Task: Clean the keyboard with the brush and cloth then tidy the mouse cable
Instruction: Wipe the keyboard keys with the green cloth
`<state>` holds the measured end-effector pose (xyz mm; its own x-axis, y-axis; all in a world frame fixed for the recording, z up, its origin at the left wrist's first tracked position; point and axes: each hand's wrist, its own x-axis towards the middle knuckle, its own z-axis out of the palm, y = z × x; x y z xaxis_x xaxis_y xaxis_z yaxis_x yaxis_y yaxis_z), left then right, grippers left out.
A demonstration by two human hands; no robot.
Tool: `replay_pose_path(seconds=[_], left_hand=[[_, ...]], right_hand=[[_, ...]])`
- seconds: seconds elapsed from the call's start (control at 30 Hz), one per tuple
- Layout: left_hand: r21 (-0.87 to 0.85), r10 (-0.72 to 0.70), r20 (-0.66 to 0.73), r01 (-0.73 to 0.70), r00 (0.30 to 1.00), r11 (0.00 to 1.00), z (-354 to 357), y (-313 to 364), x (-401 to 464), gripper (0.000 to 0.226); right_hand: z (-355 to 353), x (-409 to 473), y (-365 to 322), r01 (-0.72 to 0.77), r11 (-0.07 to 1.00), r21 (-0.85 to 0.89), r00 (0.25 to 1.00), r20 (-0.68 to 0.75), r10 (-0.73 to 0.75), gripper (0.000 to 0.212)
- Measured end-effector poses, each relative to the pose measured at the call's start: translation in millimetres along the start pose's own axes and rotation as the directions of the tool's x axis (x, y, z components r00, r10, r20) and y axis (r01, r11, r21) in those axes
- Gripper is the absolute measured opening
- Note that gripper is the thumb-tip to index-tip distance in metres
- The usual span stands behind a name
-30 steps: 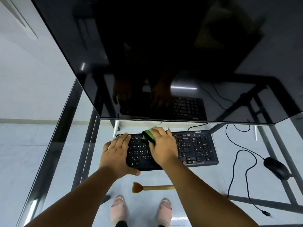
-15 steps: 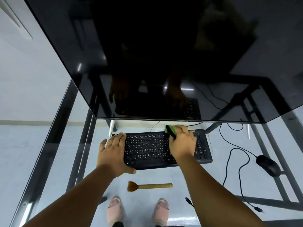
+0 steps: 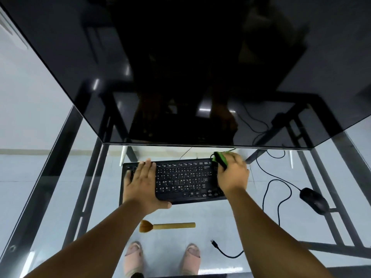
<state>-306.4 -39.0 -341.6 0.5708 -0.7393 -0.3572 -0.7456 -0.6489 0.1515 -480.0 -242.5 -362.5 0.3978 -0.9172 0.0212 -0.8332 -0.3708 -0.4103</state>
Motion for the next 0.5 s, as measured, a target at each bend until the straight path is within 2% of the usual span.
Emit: replay_pose_path(seconds=[0.07,0.13,0.2,0.3,0.37,0.43,0.5], left_hand=[[0.012,0.086,0.015,-0.086,0.996,0.996,4.1,18.0,1.7,0.135],[0.032,0.119,0.036,-0.120,0.992,0.992,7.5,32.4,5.8,0.132],[0.050,0.108,0.050,-0.111,0.993,0.993,9.7,40.4,9.5,0.130],[0.063,0.082,0.053,-0.085,0.995,0.994,11.5,40.1,12.2,0.130],[0.070,0.077,0.049,-0.080,0.996,0.994,10.7,41.1,12.8,0.130],[0.079,0.070,0.046,-0.074,0.996,0.994,9.7,43.2,13.7,0.132],[0.086,0.063,0.048,-0.067,0.997,0.994,8.7,44.4,14.0,0.133]], right_hand=[[6.1,-5.6,-2.0,0.171,0.985,0.021,0.984,0.051,-0.172,0.046],[5.4,-6.7,7.5,0.256,0.966,0.028,0.963,0.081,-0.258,0.047],[-1.4,-1.4,23.7,0.220,0.975,0.014,0.974,0.059,-0.220,0.047],[-10.7,10.9,38.4,0.046,0.998,0.041,0.999,-0.017,-0.045,0.041],[-11.6,19.1,36.5,-0.017,0.997,0.077,0.999,-0.028,0.019,0.038],[-7.5,19.7,29.7,0.034,0.997,0.062,0.999,-0.002,-0.034,0.039],[-4.8,15.5,25.7,0.151,0.986,0.064,0.987,0.049,-0.154,0.043]])
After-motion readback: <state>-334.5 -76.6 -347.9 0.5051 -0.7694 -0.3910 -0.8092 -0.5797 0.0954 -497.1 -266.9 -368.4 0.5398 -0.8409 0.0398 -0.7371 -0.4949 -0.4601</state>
